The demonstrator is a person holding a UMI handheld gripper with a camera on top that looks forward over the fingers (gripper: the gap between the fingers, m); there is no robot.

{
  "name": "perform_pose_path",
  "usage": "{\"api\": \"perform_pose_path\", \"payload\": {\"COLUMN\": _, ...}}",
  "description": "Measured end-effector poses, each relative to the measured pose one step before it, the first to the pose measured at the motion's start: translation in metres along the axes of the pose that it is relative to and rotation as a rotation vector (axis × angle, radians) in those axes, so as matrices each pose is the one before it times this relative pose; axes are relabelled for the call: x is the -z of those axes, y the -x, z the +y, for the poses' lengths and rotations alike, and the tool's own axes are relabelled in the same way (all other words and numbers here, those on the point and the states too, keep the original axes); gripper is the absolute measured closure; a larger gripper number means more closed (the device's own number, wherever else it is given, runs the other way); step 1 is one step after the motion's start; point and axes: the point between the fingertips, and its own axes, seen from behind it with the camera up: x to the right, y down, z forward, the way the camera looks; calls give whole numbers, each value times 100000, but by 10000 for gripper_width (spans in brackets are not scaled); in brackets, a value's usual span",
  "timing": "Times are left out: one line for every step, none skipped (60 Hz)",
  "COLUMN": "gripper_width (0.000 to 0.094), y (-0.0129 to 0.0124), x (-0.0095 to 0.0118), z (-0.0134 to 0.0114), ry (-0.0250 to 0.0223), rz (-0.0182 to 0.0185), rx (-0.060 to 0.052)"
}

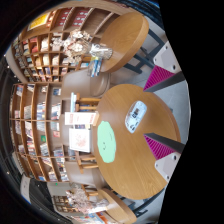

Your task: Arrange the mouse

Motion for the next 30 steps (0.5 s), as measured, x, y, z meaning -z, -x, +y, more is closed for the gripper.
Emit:
{"api": "perform_pose_path", "payload": {"gripper_width": 85, "y": -285, "x": -575, "z": -142, "ry": -160, "rz": -708, "rx": -15}}
{"api": "perform_pose_path", "payload": {"gripper_width": 85, "y": 393, "x": -304, "z": -2, "ry": -52, "rz": -193, "rx": -6}}
{"api": "perform_pose_path", "payload": {"gripper_width": 83, "y": -27, "x": -425, "z": -1, "ry": 226, "rz": -28, "rx": 263}}
{"api": "perform_pose_path", "payload": {"gripper_width": 84, "y": -79, "x": -417, "z": 45, "ry": 413, "rz": 130, "rx": 379}}
{"api": "perform_pose_path", "payload": {"gripper_width": 84, "y": -100, "x": -380, "z": 16, "ry": 398, "rz": 369, "rx": 251}}
{"api": "perform_pose_path", "payload": {"gripper_width": 85, "y": -488, "x": -530, "z": -57, "ry": 224, "rz": 289, "rx": 97}}
{"api": "perform_pose_path", "payload": {"gripper_width": 85, "y": 228, "x": -294, "z": 61, "ry": 193, "rz": 586, "rx": -99}}
{"api": "perform_pose_path", "payload": {"gripper_width": 84, "y": -69, "x": -404, "z": 9, "ry": 217, "rz": 371, "rx": 37}}
{"api": "perform_pose_path", "payload": {"gripper_width": 83, "y": -31, "x": -391, "z": 24, "ry": 298, "rz": 248, "rx": 252}}
{"api": "perform_pose_path", "payload": {"gripper_width": 82, "y": 6, "x": -398, "z": 35, "ry": 283, "rz": 137, "rx": 282}}
{"api": "perform_pose_path", "payload": {"gripper_width": 81, "y": 40, "x": -390, "z": 14, "ry": 295, "rz": -22, "rx": 180}}
{"api": "perform_pose_path", "payload": {"gripper_width": 83, "y": 45, "x": -405, "z": 67, "ry": 398, "rz": -140, "rx": -25}}
{"api": "perform_pose_path", "payload": {"gripper_width": 81, "y": 18, "x": -375, "z": 82, "ry": 550, "rz": -30, "rx": -213}}
{"api": "perform_pose_path", "payload": {"gripper_width": 81, "y": 9, "x": -364, "z": 78, "ry": 616, "rz": -25, "rx": -160}}
{"api": "perform_pose_path", "payload": {"gripper_width": 82, "y": 27, "x": -363, "z": 44, "ry": 557, "rz": -126, "rx": -55}}
{"api": "perform_pose_path", "payload": {"gripper_width": 83, "y": 14, "x": -362, "z": 42, "ry": 453, "rz": -190, "rx": 26}}
{"api": "perform_pose_path", "payload": {"gripper_width": 84, "y": 17, "x": -369, "z": 29, "ry": 506, "rz": -223, "rx": -38}}
{"api": "perform_pose_path", "payload": {"gripper_width": 84, "y": -48, "x": -341, "z": 70, "ry": 695, "rz": -108, "rx": -91}}
{"api": "perform_pose_path", "payload": {"gripper_width": 84, "y": -86, "x": -357, "z": 98, "ry": 782, "rz": 67, "rx": -99}}
{"api": "perform_pose_path", "payload": {"gripper_width": 74, "y": 39, "x": -204, "z": 40, "ry": 510, "rz": -147, "rx": -47}}
{"api": "perform_pose_path", "payload": {"gripper_width": 78, "y": 215, "x": -204, "z": -325, "ry": -805, "rz": -997, "rx": -780}}
{"api": "perform_pose_path", "payload": {"gripper_width": 77, "y": -148, "x": -252, "z": -227, "ry": -148, "rz": -298, "rx": -949}}
{"api": "perform_pose_path", "payload": {"gripper_width": 80, "y": -156, "x": -277, "z": -82, "ry": 229, "rz": 59, "rx": -683}}
{"api": "perform_pose_path", "payload": {"gripper_width": 78, "y": -65, "x": -246, "z": -59, "ry": 298, "rz": -18, "rx": -448}}
{"api": "perform_pose_path", "payload": {"gripper_width": 78, "y": -84, "x": -224, "z": -95, "ry": 294, "rz": 82, "rx": -255}}
{"api": "perform_pose_path", "payload": {"gripper_width": 81, "y": -146, "x": -258, "z": -218, "ry": -325, "rz": 153, "rx": -34}}
{"api": "perform_pose_path", "payload": {"gripper_width": 80, "y": -132, "x": -252, "z": -215, "ry": -203, "rz": 351, "rx": 21}}
{"api": "perform_pose_path", "payload": {"gripper_width": 80, "y": -383, "x": -753, "z": -219, "ry": -13, "rz": 170, "rx": -24}}
{"api": "perform_pose_path", "payload": {"gripper_width": 80, "y": -107, "x": -201, "z": -177, "ry": -99, "rz": 285, "rx": -219}}
{"api": "perform_pose_path", "payload": {"gripper_width": 82, "y": -50, "x": -185, "z": -146, "ry": 76, "rz": 247, "rx": -367}}
